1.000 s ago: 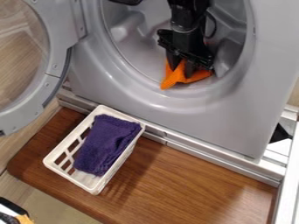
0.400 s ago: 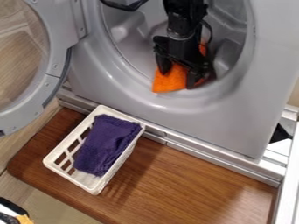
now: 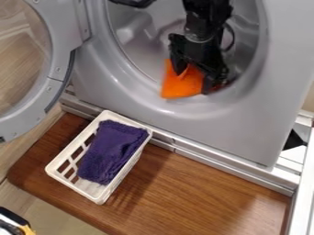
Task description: Put the orange cloth in the washing machine
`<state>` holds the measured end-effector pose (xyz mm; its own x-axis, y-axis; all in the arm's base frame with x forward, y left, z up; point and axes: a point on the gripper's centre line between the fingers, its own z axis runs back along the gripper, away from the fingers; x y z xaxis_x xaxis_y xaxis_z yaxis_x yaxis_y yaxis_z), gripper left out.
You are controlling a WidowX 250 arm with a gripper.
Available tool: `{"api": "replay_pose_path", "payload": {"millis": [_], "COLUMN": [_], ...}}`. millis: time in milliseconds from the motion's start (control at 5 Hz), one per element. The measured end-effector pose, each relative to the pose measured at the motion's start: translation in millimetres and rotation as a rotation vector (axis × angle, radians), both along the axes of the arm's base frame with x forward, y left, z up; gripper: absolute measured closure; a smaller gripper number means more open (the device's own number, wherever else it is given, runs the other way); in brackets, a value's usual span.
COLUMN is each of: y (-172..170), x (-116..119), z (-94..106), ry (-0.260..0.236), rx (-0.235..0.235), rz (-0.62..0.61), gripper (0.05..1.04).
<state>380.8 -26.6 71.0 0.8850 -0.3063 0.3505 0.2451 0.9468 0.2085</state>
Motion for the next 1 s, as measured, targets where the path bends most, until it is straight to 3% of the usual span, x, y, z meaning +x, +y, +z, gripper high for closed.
{"api": "replay_pose_path", "payload": {"millis": [400, 600, 1000], "y": [-12.0, -16.3, -30.4], "x": [-51.4, -89.3, -131.3], "z": [7.8, 0.2, -5.5], "ry": [0.133, 0.197, 0.15], "rx": [0.0, -0.008, -0.096], "rz": [0.037, 0.114, 0.133], "gripper": [0.084, 0.084, 0.084]}}
